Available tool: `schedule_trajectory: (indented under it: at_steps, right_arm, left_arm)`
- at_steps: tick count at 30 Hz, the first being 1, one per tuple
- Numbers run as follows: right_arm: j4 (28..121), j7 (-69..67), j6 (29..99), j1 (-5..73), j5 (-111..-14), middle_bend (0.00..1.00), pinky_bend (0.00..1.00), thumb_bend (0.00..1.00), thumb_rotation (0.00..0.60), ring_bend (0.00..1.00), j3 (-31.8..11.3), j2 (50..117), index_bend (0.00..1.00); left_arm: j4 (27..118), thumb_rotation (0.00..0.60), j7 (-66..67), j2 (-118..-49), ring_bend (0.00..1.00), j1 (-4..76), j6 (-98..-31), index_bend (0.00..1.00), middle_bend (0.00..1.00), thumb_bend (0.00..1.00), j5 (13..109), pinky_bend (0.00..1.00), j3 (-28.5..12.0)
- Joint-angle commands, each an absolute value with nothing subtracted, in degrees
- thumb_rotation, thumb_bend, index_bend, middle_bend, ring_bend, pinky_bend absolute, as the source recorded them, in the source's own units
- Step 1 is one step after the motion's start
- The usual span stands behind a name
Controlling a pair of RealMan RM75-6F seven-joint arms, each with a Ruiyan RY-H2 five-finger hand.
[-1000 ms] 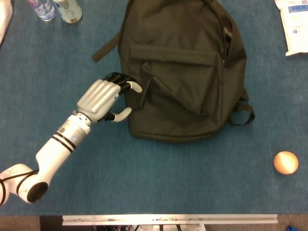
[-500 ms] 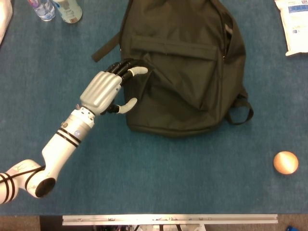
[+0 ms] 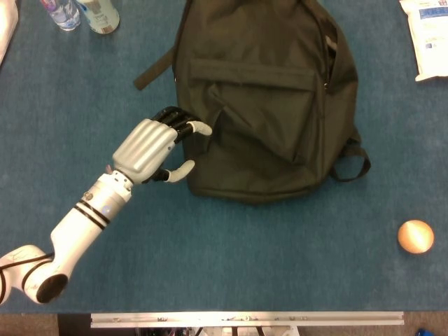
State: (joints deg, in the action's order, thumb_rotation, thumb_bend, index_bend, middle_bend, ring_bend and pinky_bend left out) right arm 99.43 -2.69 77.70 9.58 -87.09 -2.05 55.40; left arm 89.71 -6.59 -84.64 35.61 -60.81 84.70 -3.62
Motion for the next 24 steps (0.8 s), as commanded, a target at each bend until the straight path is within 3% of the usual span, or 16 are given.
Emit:
schedule_trajectory:
  at_steps: [1, 6, 12, 18, 24]
  right_arm:
    - [99.18, -2.95, 77.64, 9.62, -86.97, 0.20, 0.12, 0.09, 0.600, 0.05, -2.13, 55.52, 0.02]
    - [98.84, -3.23, 77.21, 9.70, -86.88, 0.20, 0.12, 0.09, 0.600, 0.05, -2.01, 55.57, 0.02]
    - [99.20, -2.91, 77.09, 9.58, -86.57, 0.20, 0.12, 0.09, 0.600, 0.06, -1.96, 55.28, 0.02]
    - [99.70, -2.69, 76.91, 9.43, -86.28, 0.20, 0.12, 0.09, 0.600, 0.06, -1.84, 54.87, 0.02]
    - [99.89, -3.14, 78.05, 8.89, -86.12, 0.20, 0.12, 0.09, 0.600, 0.06, -2.15, 54.22, 0.02]
  left_arm:
    - [89.61, 0.600, -7.07, -84.82, 0.23, 35.41, -62.00, 0.30, 0.29, 0.36, 85.00, 0.16, -4.36]
    - [86.92, 0.600, -10.16, -87.24, 0.19, 35.93, -62.95, 0.27, 0.20, 0.36, 84.14, 0.16, -6.49]
    - [83.83, 0.600, -10.46, -89.78, 0.13, 37.12, -60.77, 0.22, 0.17, 0.36, 82.48, 0.16, -7.00]
    - [84.47, 0.600, -6.72, -88.97, 0.16, 37.70, -57.07, 0.22, 0.19, 0.36, 81.24, 0.16, -5.01]
    - [90.28, 0.600, -0.68, -85.79, 0.21, 34.34, -62.84, 0.23, 0.26, 0.36, 83.52, 0.16, -2.75]
